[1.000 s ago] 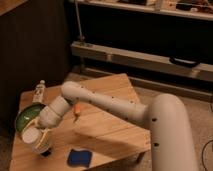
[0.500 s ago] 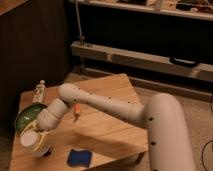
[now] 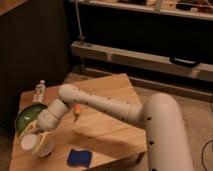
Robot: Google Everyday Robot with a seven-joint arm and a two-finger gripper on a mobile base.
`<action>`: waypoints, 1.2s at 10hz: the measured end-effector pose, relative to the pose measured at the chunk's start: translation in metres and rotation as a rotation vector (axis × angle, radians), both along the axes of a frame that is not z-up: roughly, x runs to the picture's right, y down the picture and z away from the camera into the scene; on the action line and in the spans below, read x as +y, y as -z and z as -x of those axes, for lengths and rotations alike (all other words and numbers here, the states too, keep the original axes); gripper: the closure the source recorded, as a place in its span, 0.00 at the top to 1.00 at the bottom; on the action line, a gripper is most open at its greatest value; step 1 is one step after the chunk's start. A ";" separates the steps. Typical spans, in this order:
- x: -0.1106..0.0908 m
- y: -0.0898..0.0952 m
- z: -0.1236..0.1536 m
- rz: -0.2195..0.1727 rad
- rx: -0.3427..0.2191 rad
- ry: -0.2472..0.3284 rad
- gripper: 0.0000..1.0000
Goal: Place the ceramic cup over the eraser
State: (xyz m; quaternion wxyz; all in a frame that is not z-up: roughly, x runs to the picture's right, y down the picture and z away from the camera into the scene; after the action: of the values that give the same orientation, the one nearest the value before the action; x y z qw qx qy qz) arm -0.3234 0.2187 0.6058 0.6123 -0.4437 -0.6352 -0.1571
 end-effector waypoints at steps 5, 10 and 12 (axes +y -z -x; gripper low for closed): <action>-0.005 -0.012 -0.006 0.038 0.080 -0.024 0.80; -0.003 -0.011 -0.005 0.037 0.077 -0.019 0.80; -0.004 -0.011 -0.006 0.037 0.079 -0.021 0.80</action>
State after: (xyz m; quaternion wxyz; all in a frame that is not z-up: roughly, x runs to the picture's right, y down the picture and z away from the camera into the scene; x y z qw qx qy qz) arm -0.3174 0.2151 0.6169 0.6300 -0.4541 -0.6182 -0.1212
